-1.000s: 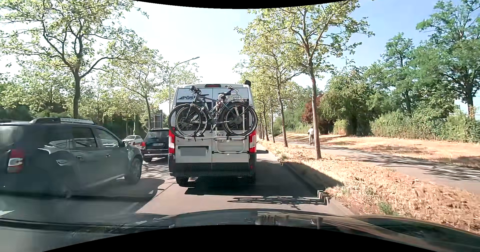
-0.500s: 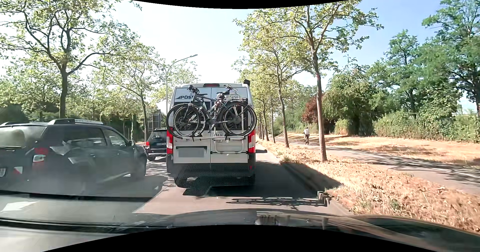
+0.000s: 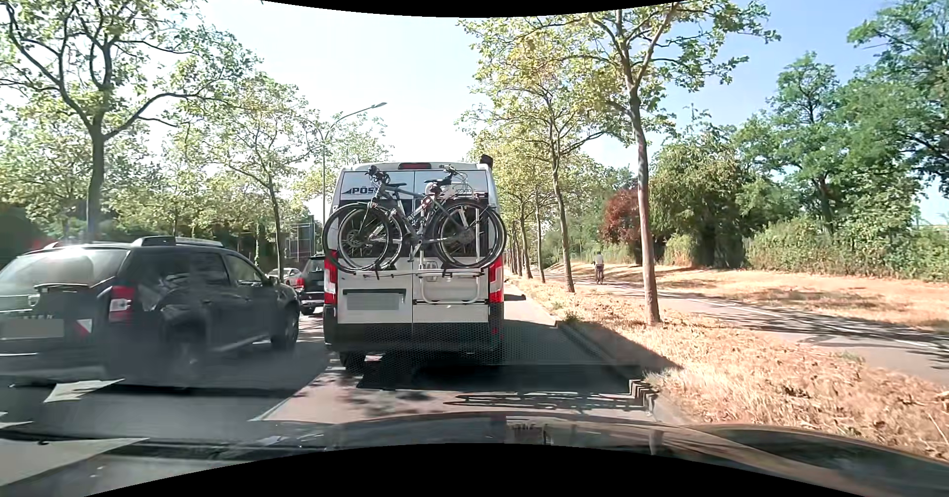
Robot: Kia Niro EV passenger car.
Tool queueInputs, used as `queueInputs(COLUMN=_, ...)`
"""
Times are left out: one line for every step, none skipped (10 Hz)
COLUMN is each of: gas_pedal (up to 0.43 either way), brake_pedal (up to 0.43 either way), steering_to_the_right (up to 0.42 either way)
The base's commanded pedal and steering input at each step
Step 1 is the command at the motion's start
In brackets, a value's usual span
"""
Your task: Follow the waypoints while adhering to traffic rules and regulations
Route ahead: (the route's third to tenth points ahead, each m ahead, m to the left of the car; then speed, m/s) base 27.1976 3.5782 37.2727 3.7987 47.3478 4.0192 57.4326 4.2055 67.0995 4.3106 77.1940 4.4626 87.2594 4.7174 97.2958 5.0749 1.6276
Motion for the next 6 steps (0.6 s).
queueInputs(gas_pedal=0.0, brake_pedal=0.0, steering_to_the_right=0.009)
queueInputs(gas_pedal=0.0, brake_pedal=0.006, steering_to_the_right=0.009)
queueInputs(gas_pedal=0.0, brake_pedal=0.024, steering_to_the_right=0.009)
queueInputs(gas_pedal=0.0, brake_pedal=0.049, steering_to_the_right=0.008)
queueInputs(gas_pedal=0.0, brake_pedal=0.061, steering_to_the_right=0.009)
queueInputs(gas_pedal=0.0, brake_pedal=0.073, steering_to_the_right=0.008)
